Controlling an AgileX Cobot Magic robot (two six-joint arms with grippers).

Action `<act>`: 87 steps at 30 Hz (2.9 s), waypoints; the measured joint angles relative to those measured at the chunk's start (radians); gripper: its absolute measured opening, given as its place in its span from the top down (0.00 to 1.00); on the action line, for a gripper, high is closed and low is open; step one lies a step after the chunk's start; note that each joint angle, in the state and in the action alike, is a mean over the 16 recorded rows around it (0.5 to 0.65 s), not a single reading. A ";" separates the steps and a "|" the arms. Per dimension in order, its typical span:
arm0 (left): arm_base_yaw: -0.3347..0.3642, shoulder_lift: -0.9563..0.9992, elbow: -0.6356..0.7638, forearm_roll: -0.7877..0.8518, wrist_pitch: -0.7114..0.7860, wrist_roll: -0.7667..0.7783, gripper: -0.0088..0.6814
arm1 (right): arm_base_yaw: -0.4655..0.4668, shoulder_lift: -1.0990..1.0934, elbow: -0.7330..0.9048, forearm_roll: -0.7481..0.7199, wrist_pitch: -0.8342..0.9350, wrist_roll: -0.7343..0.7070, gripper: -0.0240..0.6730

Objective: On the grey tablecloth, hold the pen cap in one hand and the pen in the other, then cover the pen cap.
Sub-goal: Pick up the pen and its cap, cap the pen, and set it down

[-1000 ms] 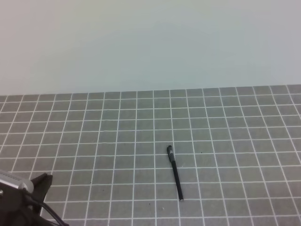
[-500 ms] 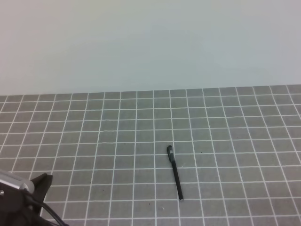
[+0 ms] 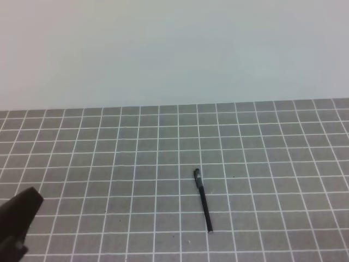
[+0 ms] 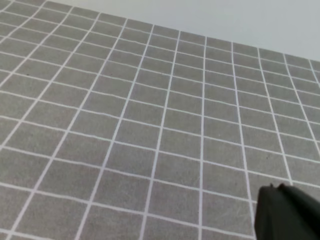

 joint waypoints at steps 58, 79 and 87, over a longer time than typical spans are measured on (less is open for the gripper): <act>0.081 -0.056 -0.011 0.292 0.547 -0.026 0.99 | 0.000 0.000 0.000 -0.001 0.002 0.000 0.96; 0.495 -0.200 -0.011 1.288 0.827 -0.285 0.99 | 0.000 0.000 0.000 -0.002 0.002 0.000 0.96; 0.534 -0.274 -0.005 1.751 0.860 -0.786 0.99 | 0.000 0.001 0.000 -0.002 0.002 0.000 0.96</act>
